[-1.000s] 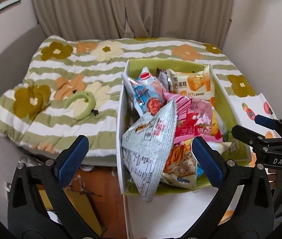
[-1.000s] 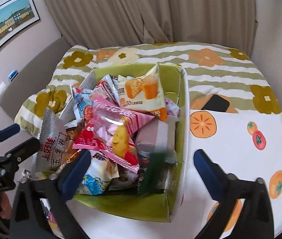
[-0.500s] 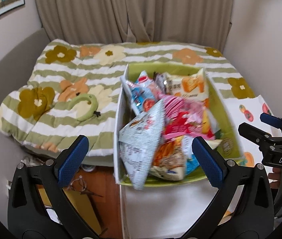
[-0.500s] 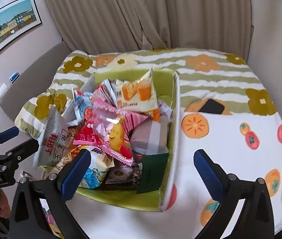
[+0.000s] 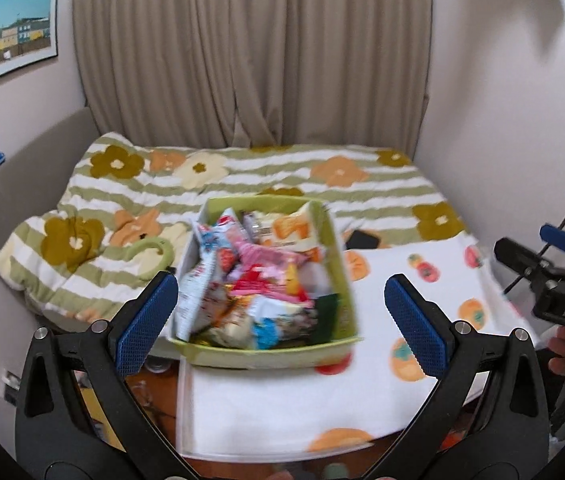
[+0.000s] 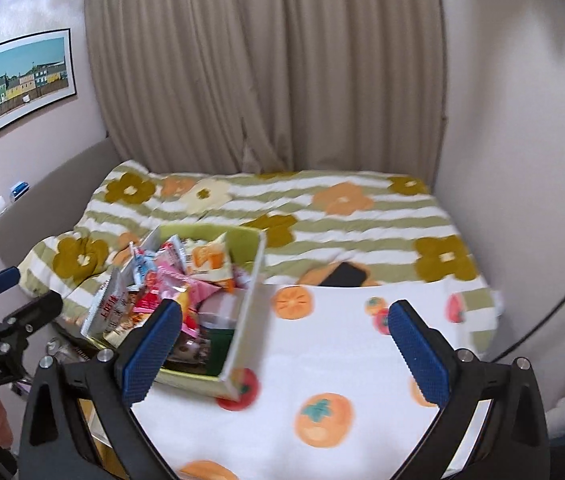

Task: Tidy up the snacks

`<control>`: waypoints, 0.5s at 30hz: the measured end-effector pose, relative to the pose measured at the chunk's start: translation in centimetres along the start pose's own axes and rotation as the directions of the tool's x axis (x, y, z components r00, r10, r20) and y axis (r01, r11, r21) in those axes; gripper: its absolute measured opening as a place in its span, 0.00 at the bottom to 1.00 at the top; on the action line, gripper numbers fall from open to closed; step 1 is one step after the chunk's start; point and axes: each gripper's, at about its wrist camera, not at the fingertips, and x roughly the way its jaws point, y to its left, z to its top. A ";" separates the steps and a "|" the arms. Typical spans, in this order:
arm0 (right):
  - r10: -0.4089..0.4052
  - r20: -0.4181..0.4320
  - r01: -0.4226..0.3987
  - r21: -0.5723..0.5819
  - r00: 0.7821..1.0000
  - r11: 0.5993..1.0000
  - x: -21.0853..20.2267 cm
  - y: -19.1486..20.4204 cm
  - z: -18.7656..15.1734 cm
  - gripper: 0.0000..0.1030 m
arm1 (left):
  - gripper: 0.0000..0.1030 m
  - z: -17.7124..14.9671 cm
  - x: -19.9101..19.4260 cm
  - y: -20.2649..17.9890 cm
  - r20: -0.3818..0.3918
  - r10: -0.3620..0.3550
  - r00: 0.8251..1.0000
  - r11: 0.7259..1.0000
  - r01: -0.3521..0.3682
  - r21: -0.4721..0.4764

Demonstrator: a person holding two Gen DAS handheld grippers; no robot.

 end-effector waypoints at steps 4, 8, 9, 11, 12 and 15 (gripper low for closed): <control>-0.034 0.009 0.034 -0.016 0.999 0.999 -2.6 -1.7 -1.4 0.99 | 1.00 -1.2 -2.8 -2.2 0.046 0.001 0.999 1.000 -0.001 -0.008; -0.061 0.031 0.061 -0.002 0.998 0.998 -4.9 -3.1 -3.0 0.99 | 1.00 -2.5 -4.9 -4.2 0.071 0.025 0.997 1.000 -0.025 0.008; -0.065 0.035 0.065 -0.002 0.997 0.998 -5.1 -3.3 -3.4 0.99 | 1.00 -2.9 -5.3 -4.7 0.075 0.037 0.996 0.999 -0.038 0.015; -0.064 0.041 0.064 0.006 0.997 0.998 -5.9 -4.1 -4.1 0.99 | 1.00 -3.4 -5.8 -5.3 0.080 0.048 0.996 0.998 -0.050 0.024; -0.065 0.041 0.064 0.011 0.997 0.998 -6.1 -4.4 -4.4 0.99 | 1.00 -3.7 -5.9 -5.5 0.080 0.050 0.996 0.998 -0.052 0.028; -0.069 0.044 0.068 0.020 0.997 0.997 -6.8 -5.2 -4.8 0.99 | 1.00 -4.0 -6.1 -6.2 0.080 0.057 0.995 0.998 -0.060 0.033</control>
